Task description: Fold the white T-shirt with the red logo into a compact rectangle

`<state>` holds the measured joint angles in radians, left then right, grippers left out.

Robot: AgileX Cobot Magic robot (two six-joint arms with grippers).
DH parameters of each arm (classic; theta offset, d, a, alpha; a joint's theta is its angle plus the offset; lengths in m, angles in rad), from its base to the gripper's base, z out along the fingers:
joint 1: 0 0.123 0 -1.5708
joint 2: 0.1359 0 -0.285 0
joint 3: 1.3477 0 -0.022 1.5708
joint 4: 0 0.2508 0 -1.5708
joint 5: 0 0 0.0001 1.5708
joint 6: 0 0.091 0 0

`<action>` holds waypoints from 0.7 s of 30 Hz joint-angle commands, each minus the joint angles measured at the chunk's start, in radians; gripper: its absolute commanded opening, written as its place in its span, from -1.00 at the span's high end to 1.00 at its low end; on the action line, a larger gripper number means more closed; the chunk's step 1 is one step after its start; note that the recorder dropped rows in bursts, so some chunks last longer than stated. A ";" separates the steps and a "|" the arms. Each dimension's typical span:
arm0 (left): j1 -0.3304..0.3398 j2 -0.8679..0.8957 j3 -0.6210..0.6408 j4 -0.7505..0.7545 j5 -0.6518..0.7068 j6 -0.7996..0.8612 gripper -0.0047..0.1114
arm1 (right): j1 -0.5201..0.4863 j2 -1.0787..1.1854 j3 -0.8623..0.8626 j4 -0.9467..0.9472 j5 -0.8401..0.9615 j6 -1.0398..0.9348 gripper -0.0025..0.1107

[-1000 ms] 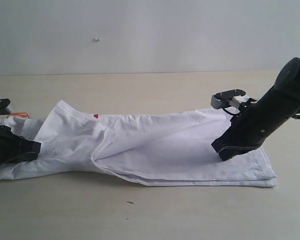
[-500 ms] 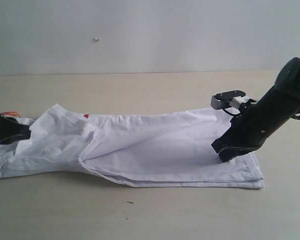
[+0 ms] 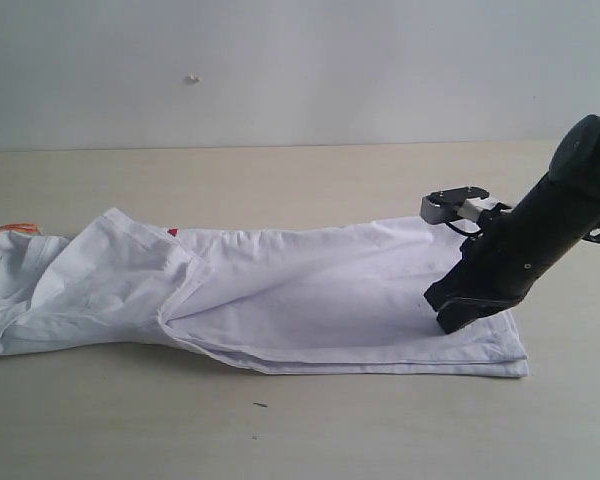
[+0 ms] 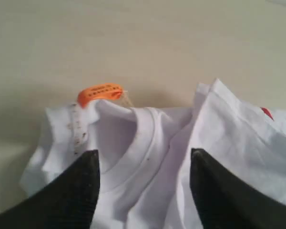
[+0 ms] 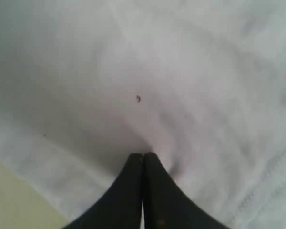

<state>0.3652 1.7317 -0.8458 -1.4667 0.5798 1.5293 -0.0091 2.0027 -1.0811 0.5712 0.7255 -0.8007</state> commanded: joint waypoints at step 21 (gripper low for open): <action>0.087 0.169 -0.017 0.096 -0.058 -0.131 -0.29 | -0.002 -0.003 -0.004 0.072 0.046 -0.070 0.96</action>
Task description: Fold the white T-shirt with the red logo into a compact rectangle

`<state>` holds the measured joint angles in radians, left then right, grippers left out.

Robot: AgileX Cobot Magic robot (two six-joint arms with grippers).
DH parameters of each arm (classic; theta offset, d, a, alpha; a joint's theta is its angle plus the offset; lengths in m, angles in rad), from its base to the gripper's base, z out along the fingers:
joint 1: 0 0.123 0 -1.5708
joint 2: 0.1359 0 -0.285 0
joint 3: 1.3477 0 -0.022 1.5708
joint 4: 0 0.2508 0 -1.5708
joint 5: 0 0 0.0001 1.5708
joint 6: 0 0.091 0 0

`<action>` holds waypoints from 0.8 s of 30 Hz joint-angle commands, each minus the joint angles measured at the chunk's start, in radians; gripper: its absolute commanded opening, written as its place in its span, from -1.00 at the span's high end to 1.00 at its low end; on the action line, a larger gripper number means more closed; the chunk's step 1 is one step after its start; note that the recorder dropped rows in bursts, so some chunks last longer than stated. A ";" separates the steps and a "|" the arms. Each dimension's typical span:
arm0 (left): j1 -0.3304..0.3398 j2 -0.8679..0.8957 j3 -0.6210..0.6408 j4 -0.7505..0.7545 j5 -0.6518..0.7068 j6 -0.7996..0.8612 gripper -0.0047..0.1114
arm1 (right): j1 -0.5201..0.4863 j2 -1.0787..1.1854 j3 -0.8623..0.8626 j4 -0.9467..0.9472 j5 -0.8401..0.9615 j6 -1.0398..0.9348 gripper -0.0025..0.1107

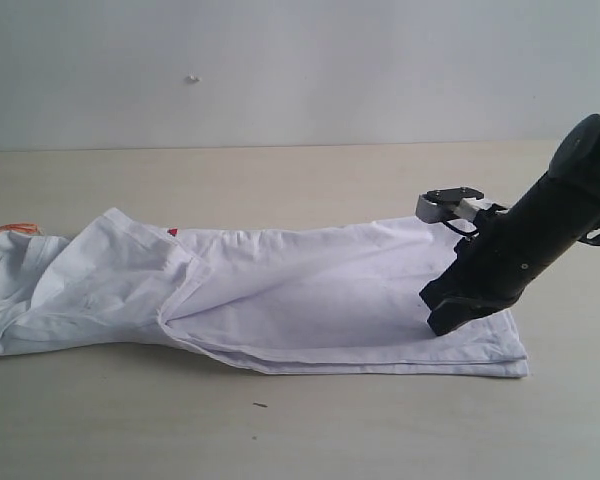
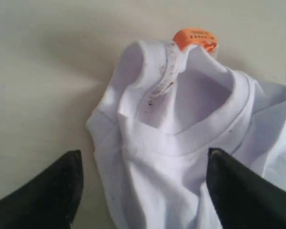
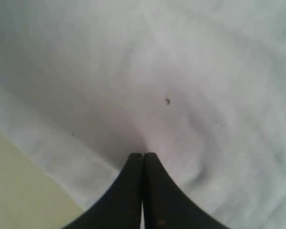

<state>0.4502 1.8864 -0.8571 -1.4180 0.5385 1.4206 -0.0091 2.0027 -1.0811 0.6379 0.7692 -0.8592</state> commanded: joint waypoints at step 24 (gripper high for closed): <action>-0.113 0.170 -0.076 0.181 0.270 0.018 -0.18 | -0.002 -0.003 -0.004 0.009 0.016 -0.011 0.96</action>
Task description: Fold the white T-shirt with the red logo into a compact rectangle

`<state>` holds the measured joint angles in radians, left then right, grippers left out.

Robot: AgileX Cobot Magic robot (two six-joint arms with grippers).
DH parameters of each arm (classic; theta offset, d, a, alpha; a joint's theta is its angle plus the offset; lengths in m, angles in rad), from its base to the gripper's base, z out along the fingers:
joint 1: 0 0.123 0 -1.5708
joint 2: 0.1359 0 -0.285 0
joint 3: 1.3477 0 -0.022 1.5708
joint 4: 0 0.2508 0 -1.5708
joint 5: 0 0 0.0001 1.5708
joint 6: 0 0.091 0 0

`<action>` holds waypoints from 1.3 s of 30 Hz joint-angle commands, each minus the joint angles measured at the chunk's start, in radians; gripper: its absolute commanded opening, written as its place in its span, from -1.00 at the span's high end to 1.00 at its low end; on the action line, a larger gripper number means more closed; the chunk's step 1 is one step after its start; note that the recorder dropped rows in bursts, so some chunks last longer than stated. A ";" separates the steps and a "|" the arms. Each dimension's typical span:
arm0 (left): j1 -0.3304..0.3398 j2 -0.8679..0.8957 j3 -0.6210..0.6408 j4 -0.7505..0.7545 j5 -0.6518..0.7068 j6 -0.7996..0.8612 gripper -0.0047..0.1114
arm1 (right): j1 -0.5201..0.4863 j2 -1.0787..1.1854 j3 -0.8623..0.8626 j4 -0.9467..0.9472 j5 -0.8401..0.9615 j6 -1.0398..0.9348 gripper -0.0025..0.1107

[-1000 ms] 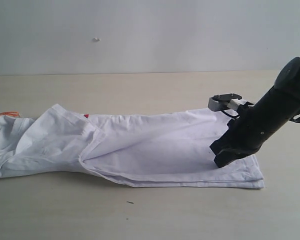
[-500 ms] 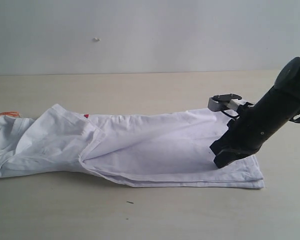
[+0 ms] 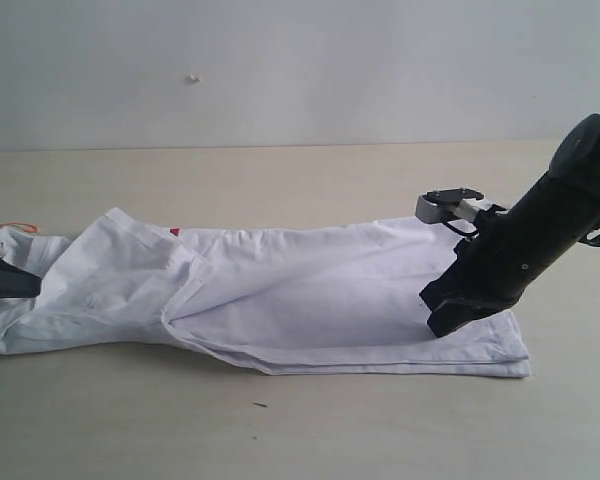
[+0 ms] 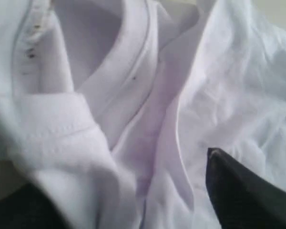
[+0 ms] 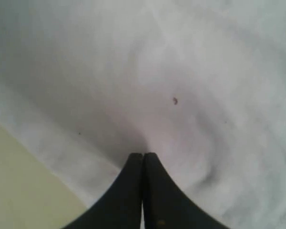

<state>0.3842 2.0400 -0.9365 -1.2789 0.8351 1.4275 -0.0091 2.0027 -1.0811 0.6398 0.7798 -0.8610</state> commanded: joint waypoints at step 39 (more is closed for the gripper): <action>-0.296 -0.329 -0.203 0.064 0.164 -0.336 0.92 | -0.002 -0.003 -0.004 0.131 0.040 -0.079 0.96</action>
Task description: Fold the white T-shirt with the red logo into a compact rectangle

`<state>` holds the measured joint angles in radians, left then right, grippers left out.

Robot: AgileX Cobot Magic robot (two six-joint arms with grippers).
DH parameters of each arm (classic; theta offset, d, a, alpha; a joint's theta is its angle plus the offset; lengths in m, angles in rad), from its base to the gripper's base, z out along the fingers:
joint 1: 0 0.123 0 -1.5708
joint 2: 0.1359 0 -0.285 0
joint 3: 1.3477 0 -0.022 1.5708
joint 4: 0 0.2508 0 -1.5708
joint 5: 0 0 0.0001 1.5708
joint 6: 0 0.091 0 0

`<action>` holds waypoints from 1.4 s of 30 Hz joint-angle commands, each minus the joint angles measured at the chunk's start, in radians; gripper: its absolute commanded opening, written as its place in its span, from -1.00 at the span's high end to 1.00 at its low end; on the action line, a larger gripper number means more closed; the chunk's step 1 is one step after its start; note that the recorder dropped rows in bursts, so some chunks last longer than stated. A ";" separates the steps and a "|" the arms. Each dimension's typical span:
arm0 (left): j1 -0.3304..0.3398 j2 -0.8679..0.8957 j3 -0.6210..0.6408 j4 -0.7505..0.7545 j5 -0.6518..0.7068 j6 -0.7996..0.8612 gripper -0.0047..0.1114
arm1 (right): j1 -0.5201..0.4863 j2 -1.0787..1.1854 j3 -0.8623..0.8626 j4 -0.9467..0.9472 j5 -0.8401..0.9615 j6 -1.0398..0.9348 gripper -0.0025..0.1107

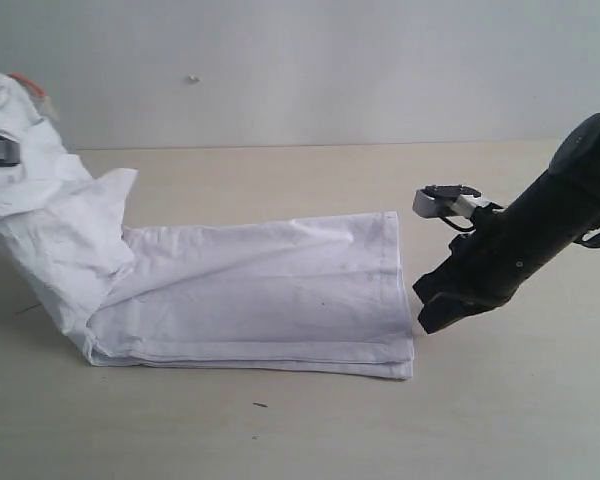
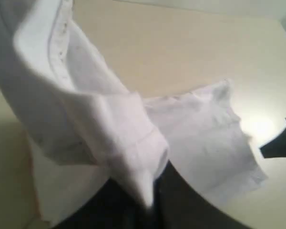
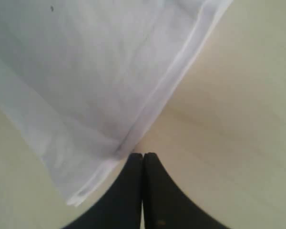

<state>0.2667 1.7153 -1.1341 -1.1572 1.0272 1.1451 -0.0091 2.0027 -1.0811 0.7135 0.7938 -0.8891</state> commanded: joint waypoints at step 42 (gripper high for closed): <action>-0.485 0.295 -0.167 0.272 -0.004 0.019 -0.87 | -0.002 -0.126 -0.004 0.108 0.028 -0.077 0.96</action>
<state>-0.2199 1.9806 -1.3024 -0.8883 1.0061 1.1773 -0.0091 1.8863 -1.0811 0.8042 0.8164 -0.9531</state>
